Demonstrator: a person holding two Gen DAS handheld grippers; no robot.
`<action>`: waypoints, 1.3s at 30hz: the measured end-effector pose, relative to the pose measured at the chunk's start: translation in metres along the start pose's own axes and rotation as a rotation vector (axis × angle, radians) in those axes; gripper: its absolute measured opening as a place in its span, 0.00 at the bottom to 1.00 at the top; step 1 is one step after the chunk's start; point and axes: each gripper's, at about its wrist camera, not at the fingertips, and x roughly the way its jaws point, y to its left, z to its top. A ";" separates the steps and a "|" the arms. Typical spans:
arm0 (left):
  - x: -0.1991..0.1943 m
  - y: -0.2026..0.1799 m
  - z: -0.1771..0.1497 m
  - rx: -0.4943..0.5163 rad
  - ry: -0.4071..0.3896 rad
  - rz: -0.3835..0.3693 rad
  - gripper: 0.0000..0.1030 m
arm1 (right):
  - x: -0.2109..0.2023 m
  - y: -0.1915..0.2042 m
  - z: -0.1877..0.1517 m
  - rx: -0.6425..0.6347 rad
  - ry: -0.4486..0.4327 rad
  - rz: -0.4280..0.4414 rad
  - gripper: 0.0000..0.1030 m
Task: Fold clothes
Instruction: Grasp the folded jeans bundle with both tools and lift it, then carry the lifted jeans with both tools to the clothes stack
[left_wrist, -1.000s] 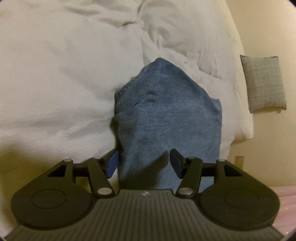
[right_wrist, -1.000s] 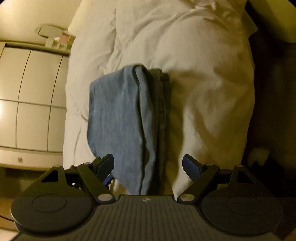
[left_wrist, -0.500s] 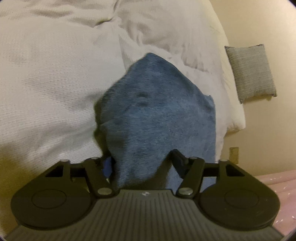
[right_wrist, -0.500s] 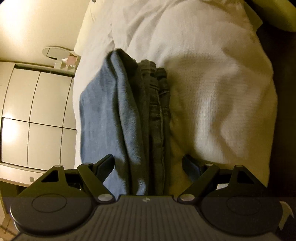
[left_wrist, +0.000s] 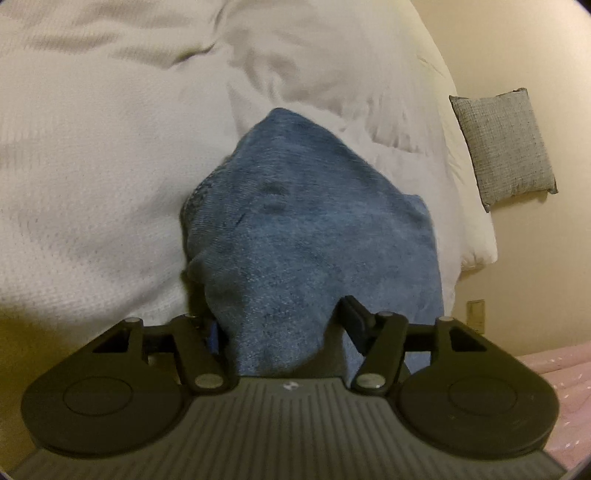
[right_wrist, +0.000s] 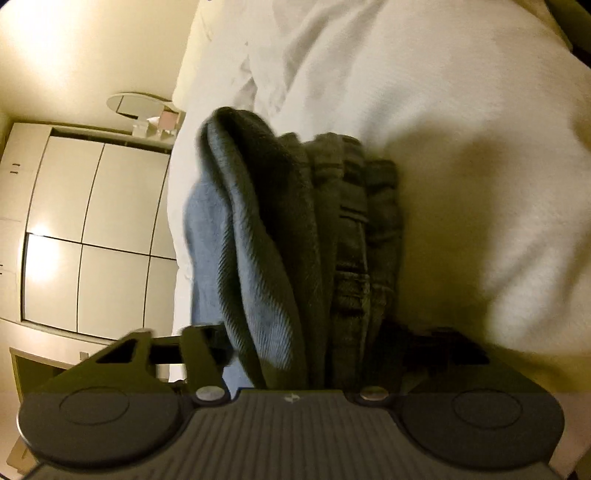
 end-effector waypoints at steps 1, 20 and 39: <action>-0.004 -0.002 0.000 -0.004 -0.006 -0.007 0.49 | -0.001 0.005 0.002 -0.013 -0.001 0.005 0.37; -0.294 -0.059 -0.064 -0.126 -0.426 -0.126 0.33 | -0.045 0.224 -0.041 -0.289 0.302 0.238 0.28; -0.761 0.118 -0.194 -0.324 -1.154 0.120 0.33 | 0.161 0.478 -0.467 -0.453 0.999 0.598 0.28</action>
